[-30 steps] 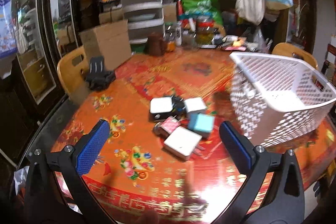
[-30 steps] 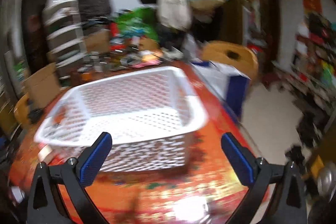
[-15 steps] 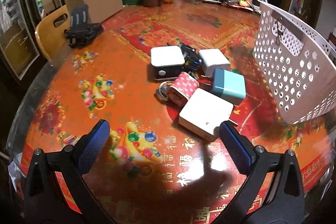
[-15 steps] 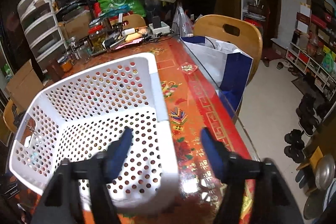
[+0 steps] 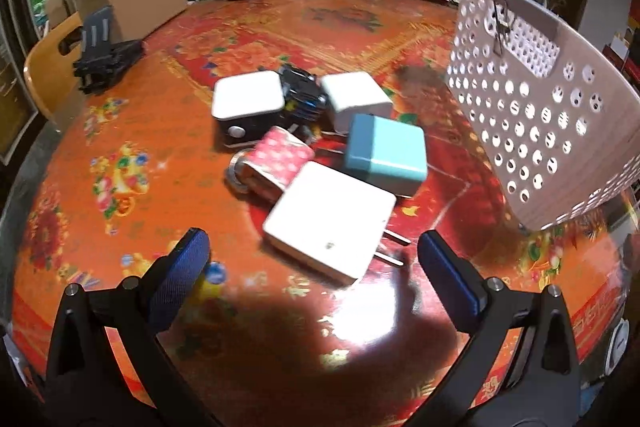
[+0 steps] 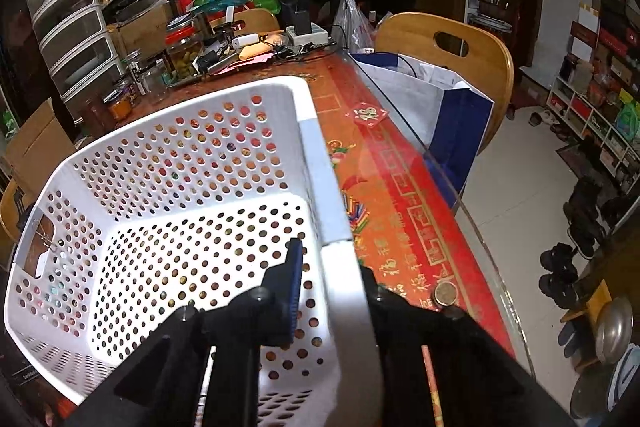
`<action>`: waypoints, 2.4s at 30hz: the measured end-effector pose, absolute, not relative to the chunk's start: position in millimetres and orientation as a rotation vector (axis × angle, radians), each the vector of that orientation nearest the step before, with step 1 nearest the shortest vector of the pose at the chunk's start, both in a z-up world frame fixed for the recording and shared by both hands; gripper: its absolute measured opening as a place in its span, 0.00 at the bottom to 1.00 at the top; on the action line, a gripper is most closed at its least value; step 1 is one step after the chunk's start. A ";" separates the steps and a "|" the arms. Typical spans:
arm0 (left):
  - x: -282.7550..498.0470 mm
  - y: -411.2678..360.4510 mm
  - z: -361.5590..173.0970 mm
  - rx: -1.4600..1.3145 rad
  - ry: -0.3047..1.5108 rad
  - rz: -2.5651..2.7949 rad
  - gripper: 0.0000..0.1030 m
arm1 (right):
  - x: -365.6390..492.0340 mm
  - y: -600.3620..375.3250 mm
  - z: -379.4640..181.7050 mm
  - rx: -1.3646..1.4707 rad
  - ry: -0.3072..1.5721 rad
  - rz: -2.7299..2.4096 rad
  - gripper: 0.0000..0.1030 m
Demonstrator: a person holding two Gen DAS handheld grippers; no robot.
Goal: Organize rigid objects
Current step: 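Grasp the large white square charger with the left tool, then carry the white charger into the basket and open the left tool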
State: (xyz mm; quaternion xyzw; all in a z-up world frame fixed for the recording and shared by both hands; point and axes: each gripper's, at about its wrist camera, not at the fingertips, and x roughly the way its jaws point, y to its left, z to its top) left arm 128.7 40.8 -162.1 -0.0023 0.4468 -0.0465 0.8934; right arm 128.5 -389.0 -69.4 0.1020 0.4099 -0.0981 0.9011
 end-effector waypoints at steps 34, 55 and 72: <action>87.7 41.4 -119.2 0.050 0.732 -0.036 0.65 | 128.3 -390.6 -70.5 0.225 0.825 -0.182 0.14; 153.2 -75.7 15.7 0.430 0.536 -0.233 0.65 | 129.3 -390.3 -70.8 0.228 0.825 -0.180 0.14; 215.4 -195.2 -46.5 0.639 0.879 -0.467 0.33 | 128.4 -390.9 -72.5 0.250 0.825 -0.159 0.14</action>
